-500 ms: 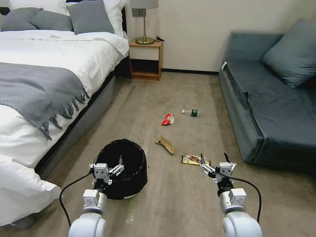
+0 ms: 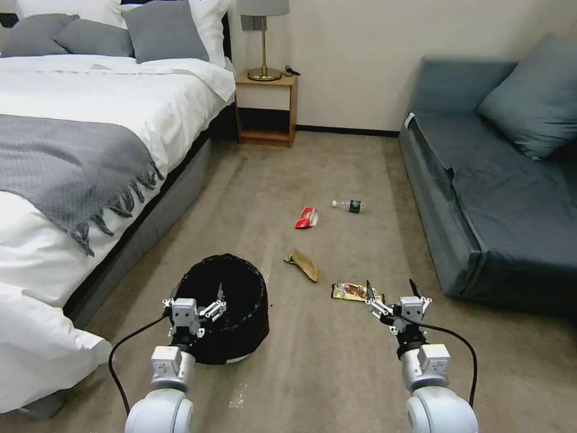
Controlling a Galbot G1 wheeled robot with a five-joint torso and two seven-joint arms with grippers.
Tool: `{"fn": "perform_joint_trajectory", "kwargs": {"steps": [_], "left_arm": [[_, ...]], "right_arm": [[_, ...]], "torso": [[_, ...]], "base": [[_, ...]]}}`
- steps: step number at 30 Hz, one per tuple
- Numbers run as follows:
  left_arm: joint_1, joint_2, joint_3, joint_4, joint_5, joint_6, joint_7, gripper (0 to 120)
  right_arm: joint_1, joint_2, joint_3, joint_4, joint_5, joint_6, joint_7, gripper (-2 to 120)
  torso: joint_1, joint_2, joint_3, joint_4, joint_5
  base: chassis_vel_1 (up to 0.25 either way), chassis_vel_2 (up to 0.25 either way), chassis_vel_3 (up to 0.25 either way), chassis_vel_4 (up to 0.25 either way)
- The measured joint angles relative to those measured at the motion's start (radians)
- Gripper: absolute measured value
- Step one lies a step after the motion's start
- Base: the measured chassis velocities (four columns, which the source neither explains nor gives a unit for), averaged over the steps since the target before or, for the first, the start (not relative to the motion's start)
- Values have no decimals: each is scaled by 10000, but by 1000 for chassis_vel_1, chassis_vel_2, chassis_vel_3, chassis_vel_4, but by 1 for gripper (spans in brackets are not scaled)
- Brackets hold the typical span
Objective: Pick up the trash bin, then pick up the garbage on the floor and place it into the trash bin.
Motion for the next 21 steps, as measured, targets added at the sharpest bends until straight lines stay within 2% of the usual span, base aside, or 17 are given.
{"fn": "perform_joint_trajectory", "kwargs": {"steps": [21], "left_arm": [[0, 0, 0, 0, 0, 0, 0, 100]], "right_arm": [[0, 0, 0, 0, 0, 0, 0, 100]], "torso": [[0, 0, 0, 0, 0]], "base": [[0, 0, 0, 0]]}}
